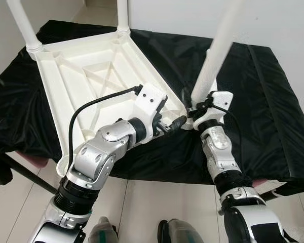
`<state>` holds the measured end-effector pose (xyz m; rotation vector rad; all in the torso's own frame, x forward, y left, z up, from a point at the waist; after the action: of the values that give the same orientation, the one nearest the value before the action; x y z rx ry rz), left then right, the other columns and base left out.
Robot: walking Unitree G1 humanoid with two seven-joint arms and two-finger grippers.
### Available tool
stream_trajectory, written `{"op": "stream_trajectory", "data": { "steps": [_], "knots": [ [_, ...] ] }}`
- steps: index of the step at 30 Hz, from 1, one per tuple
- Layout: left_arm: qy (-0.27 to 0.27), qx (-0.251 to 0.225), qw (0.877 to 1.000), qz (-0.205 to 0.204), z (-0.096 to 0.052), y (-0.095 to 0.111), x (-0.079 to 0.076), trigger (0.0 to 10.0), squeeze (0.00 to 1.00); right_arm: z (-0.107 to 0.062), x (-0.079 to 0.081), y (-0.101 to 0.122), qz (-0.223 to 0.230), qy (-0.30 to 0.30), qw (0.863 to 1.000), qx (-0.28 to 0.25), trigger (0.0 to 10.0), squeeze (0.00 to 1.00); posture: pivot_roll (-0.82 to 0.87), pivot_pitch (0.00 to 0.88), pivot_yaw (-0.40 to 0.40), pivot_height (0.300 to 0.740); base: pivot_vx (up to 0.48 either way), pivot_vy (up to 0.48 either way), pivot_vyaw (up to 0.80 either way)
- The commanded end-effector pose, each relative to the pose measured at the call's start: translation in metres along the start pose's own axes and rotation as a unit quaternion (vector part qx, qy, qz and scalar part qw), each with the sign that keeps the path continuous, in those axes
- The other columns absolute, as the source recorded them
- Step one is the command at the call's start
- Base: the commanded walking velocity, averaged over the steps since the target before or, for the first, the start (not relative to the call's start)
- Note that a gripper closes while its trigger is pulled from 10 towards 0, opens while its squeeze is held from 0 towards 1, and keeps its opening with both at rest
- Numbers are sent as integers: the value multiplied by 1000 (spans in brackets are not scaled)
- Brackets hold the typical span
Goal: Building children table
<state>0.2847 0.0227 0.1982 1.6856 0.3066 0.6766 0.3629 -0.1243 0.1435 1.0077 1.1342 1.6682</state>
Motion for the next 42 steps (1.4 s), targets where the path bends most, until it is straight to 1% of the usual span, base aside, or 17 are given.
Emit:
{"op": "stream_trajectory", "data": {
  "steps": [1,5,10,13,14,16,17,19,27,34,35,37,42],
  "knots": [
    [-14,-2,1000,3,0,2,-5,10000,0,-15,-4,-32,-5,-6,997,77,10000,0,5,48,-6,740,0,0,0],
    [-13,-3,1000,3,0,3,-5,10000,0,-15,-3,-32,-16,-1,997,80,10000,0,6,49,-7,740,0,0,0],
    [-14,-4,1000,1,-1,3,-6,10000,0,-16,-7,-32,-25,-6,996,84,10000,0,1,65,-9,740,0,0,0],
    [-16,-5,1000,-1,-1,3,-9,10000,0,-20,-21,-32,29,-51,995,86,10000,0,-1,75,-12,740,0,0,0],
    [-16,-5,1000,-1,-1,3,-9,10000,0,-20,-21,-32,29,-51,995,86,10000,0,-1,75,-12,740,0,0,0],
    [-15,-4,1000,-3,-2,3,-9,10000,0,-24,-29,-34,42,-74,992,88,10000,0,-2,81,-14,740,0,0,0],
    [-15,-4,1000,-3,-2,3,-9,10000,0,-24,-29,-34,42,-74,992,88,10000,0,-2,81,-14,740,0,0,0],
    [-14,-4,1000,-4,-3,3,-9,10000,0,-27,-34,-35,47,-88,991,89,10000,0,-4,83,-16,740,0,0,0],
    [-15,-4,1000,-5,-3,3,-10,10000,0,-31,-35,-36,48,-95,990,92,10000,0,-6,91,-16,740,0,0,0],
    [-14,-4,1000,-6,-4,2,-10,10000,0,-34,-35,-39,62,-104,988,97,10000,0,-8,93,-16,740,0,0,0],
    [-14,-4,1000,-7,-4,3,-10,10000,0,-38,-38,-44,70,-119,985,106,10000,0,-7,95,-18,740,0,0,0],
    [-13,-5,1000,-8,-4,3,-10,10000,0,-41,-39,-46,71,-126,983,112,10000,0,-7,95,-18,740,0,0,0],
    [-14,-5,1000,-7,-4,3,-11,10000,0,-40,-42,-46,75,-144,980,112,10000,0,-11,95,-16,740,0,0,0]
  ]
}}
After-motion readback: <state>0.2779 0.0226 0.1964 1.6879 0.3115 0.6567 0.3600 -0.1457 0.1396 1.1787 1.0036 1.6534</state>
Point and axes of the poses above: a point about 5 cm out from each wrist's last joint towards the gripper, its own z axis pointing out of the wrist towards the gripper, its own y axis along the axis of the wrist's last joint, x = y × z, the point moved 2 cm from there along z, pointing out of the wrist towards the gripper, and after that the axes turned 15 degrees about z, right-handed, at the moved point
